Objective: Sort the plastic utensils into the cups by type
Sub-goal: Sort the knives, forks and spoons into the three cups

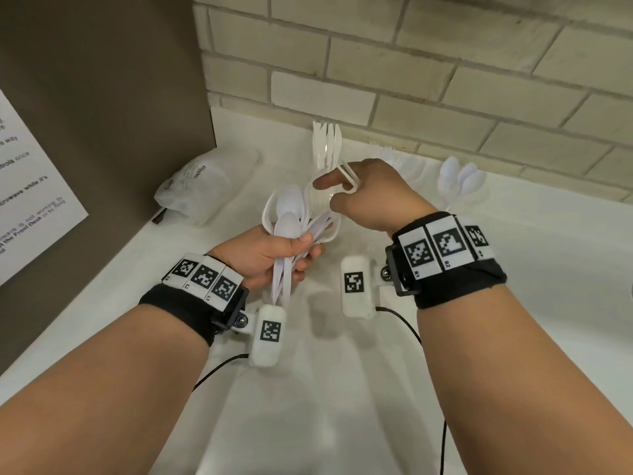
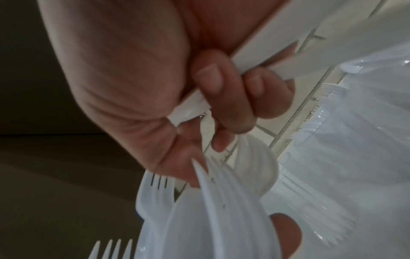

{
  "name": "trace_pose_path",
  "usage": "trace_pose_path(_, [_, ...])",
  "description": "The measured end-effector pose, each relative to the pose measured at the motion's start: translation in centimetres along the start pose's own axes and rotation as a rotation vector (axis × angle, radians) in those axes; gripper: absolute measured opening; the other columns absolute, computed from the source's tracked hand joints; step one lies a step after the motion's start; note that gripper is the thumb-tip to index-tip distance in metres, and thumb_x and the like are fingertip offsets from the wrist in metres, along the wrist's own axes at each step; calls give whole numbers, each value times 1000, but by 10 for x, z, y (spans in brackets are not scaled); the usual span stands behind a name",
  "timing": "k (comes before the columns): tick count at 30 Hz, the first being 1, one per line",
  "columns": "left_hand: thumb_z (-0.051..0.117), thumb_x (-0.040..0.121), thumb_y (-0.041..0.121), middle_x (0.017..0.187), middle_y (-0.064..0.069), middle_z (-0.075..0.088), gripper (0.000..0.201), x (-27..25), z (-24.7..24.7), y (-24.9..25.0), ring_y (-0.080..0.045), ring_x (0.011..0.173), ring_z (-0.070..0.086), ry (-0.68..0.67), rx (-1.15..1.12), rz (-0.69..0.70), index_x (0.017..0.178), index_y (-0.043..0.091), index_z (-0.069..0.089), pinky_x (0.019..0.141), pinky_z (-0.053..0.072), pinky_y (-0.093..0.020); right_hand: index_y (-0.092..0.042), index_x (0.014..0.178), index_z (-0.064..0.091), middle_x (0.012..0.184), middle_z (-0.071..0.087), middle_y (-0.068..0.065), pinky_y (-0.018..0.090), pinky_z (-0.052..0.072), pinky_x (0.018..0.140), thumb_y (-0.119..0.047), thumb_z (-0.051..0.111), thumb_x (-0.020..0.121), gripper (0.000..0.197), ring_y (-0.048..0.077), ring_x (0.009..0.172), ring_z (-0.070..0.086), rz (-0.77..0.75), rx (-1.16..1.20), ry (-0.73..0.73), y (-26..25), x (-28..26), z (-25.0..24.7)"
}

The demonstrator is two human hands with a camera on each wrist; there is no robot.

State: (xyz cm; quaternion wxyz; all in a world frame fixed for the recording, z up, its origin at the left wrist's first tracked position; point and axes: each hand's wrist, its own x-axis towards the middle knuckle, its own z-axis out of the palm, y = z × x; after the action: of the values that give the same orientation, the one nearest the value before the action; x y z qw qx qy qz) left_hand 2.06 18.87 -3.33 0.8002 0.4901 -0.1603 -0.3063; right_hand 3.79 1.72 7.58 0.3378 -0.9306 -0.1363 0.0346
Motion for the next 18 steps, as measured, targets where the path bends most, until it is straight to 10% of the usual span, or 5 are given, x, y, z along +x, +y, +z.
trace_pose_path(5, [79, 73, 32, 83, -4, 53, 58, -3, -3, 1, -11, 61, 46, 0, -8, -13, 120, 12, 52, 56, 43, -23, -30, 93, 76, 83, 59, -20, 2, 44, 62, -10, 59, 84, 28, 3, 77, 59, -33, -4, -114, -2, -2, -4])
trace_pose_path(8, [79, 73, 32, 84, -4, 54, 56, -4, -5, 2, -11, 61, 47, 8, 9, -11, 118, 11, 53, 56, 44, -22, -31, 85, 74, 94, 72, -8, 18, 51, 78, -10, 61, 83, 25, 19, 92, 65, -14, 64, -161, -3, -2, -4])
trace_pose_path(11, [83, 67, 36, 83, -4, 57, 56, -3, -6, 3, -11, 61, 49, 59, 74, -3, 109, 11, 56, 55, 45, -22, -29, 86, 73, 87, 70, -15, 2, 42, 62, -15, 68, 81, 16, 0, 82, 62, -24, 68, -168, -1, 0, 0])
trace_pose_path(18, [71, 73, 25, 80, -4, 58, 36, 1, -3, 0, -11, 57, 47, 163, 176, 6, 100, 7, 54, 51, 43, -22, -28, 73, 66, 77, 64, -14, 12, 42, 66, -17, 74, 77, 13, 0, 73, 58, -50, 83, -141, 6, 5, 9])
